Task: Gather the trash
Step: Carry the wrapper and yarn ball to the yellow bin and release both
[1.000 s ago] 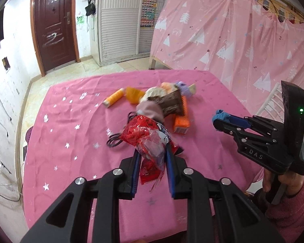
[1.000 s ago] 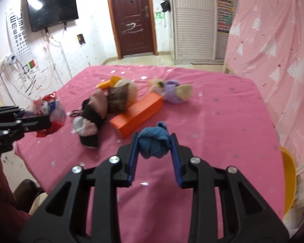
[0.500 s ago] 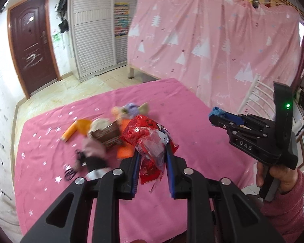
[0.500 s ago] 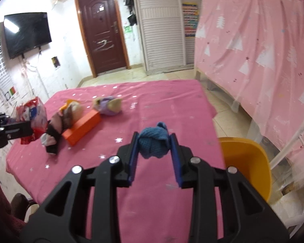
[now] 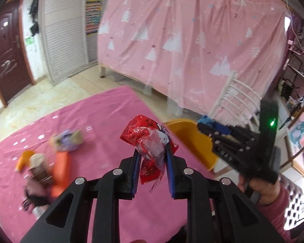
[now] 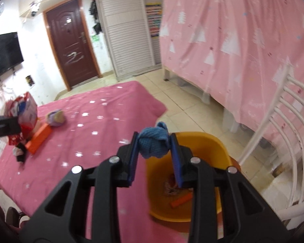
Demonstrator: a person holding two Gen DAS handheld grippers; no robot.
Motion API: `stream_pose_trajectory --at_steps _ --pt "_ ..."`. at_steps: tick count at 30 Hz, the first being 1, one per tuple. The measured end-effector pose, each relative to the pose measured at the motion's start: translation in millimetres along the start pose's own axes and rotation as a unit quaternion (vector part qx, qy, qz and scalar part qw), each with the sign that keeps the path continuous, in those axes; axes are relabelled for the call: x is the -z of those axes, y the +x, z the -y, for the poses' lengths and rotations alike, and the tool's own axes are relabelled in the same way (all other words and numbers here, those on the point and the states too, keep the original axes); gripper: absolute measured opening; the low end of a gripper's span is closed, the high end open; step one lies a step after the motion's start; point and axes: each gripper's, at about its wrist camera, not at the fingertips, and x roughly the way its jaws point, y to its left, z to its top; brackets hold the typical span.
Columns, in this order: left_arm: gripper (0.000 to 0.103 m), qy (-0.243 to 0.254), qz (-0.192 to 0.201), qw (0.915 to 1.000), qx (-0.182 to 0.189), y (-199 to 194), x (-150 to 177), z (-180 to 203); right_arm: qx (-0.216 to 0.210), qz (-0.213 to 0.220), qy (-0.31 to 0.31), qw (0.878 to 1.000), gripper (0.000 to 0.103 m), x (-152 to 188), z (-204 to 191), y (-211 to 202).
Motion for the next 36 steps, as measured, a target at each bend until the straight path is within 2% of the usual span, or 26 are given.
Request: stream_pose_trajectory --at_steps 4,8,15,17,19,22,26,36 --pt "0.017 0.004 -0.014 0.9997 0.019 28.0 -21.0 24.4 0.004 -0.018 0.020 1.000 0.029 7.1 26.6 10.9" --pt "0.017 0.004 -0.027 0.9992 0.027 61.1 -37.6 45.1 -0.010 -0.030 0.051 0.998 0.029 10.1 49.5 22.7" --pt "0.017 -0.008 -0.066 0.9972 0.034 119.0 -48.4 62.0 -0.004 -0.065 0.066 0.996 0.029 21.2 64.3 50.0" --pt "0.017 -0.011 -0.073 0.9967 0.033 131.6 -49.4 62.7 -0.004 -0.072 0.071 0.995 0.034 24.0 67.3 54.6" --pt "0.018 -0.011 -0.079 0.9963 0.032 140.4 -49.8 64.2 -0.003 -0.075 0.079 0.994 0.053 26.1 69.7 57.8" --pt "0.028 -0.012 -0.091 0.9953 0.030 153.9 -49.7 67.3 0.001 -0.078 0.086 0.993 0.055 28.5 73.7 61.0" --pt "0.043 -0.017 -0.095 0.9949 0.027 158.9 -47.6 67.3 0.005 -0.081 0.093 0.992 0.055 29.8 77.7 62.8" --pt "0.050 -0.020 -0.075 0.9967 0.023 136.4 -46.1 62.9 0.005 -0.074 0.085 0.994 0.056 27.3 68.8 60.2"
